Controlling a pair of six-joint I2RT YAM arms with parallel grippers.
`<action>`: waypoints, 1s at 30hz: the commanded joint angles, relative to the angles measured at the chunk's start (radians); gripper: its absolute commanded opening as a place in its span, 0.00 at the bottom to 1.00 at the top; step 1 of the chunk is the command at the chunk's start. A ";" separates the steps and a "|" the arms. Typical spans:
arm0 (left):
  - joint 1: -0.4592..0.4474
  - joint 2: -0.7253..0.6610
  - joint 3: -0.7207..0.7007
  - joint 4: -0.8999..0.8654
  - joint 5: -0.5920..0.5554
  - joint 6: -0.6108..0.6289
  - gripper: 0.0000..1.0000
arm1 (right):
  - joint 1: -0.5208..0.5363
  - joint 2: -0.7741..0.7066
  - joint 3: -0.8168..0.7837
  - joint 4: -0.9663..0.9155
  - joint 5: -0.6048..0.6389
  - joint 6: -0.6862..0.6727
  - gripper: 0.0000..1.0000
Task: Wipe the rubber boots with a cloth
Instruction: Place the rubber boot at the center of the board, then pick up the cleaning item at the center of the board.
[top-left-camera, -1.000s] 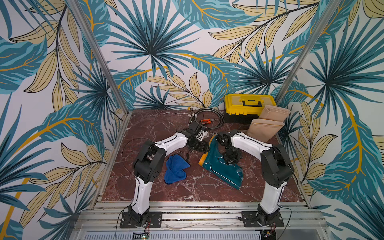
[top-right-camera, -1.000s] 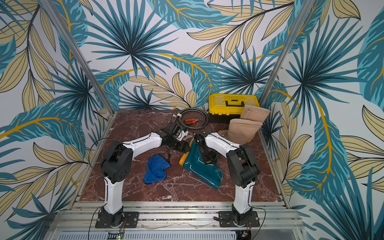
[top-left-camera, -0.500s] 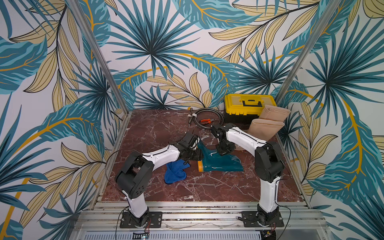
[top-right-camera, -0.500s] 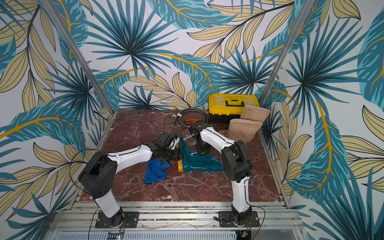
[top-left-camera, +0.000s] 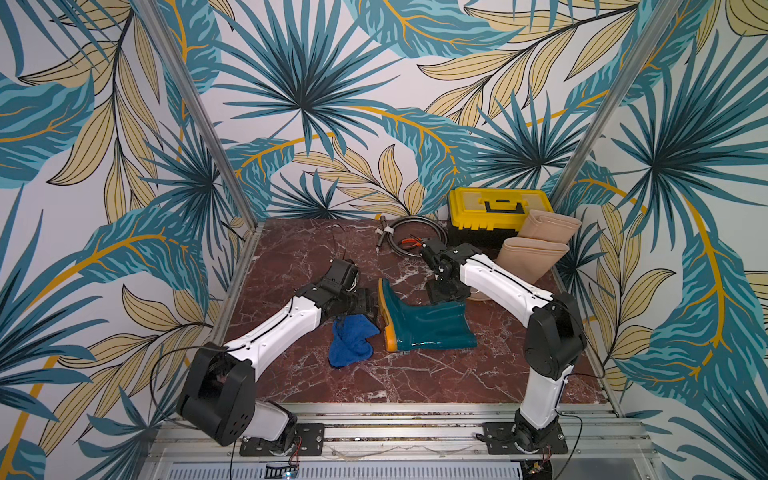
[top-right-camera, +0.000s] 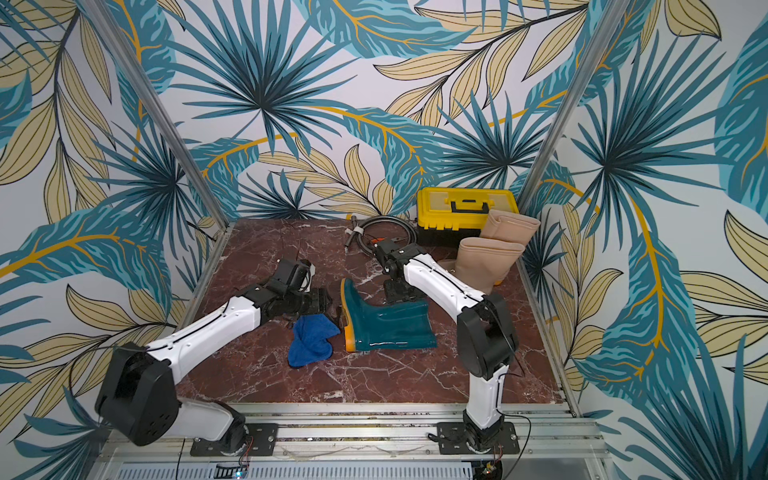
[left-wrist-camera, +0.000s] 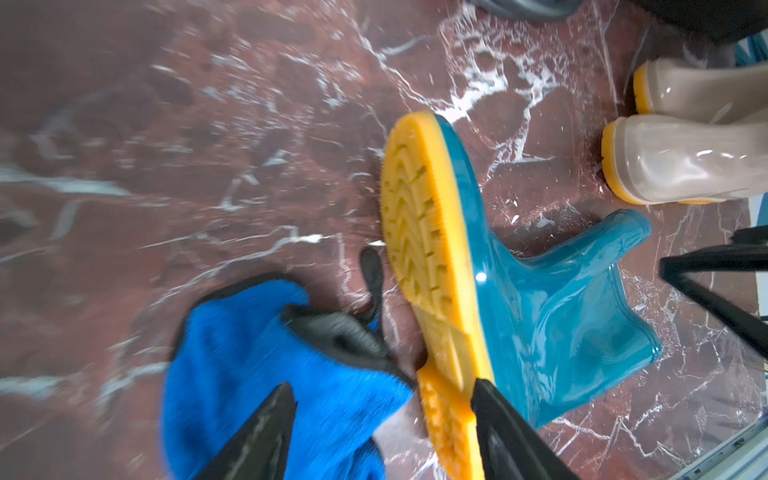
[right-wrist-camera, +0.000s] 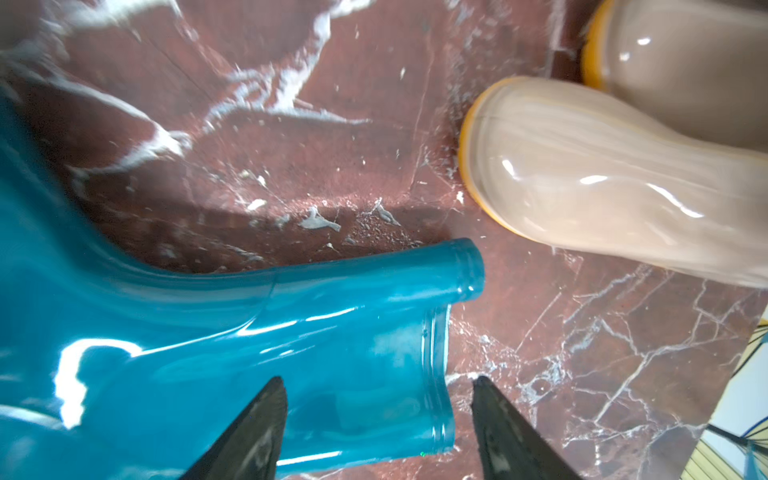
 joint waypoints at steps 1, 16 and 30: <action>0.053 -0.123 -0.069 -0.088 -0.119 -0.029 0.72 | 0.094 -0.019 0.037 0.043 0.046 0.028 0.79; 0.276 -0.609 -0.325 -0.130 -0.251 -0.115 0.77 | 0.496 0.538 0.590 0.091 -0.152 -0.044 0.99; 0.295 -0.601 -0.307 -0.149 -0.233 -0.088 0.78 | 0.495 0.604 0.462 0.053 -0.215 0.013 0.34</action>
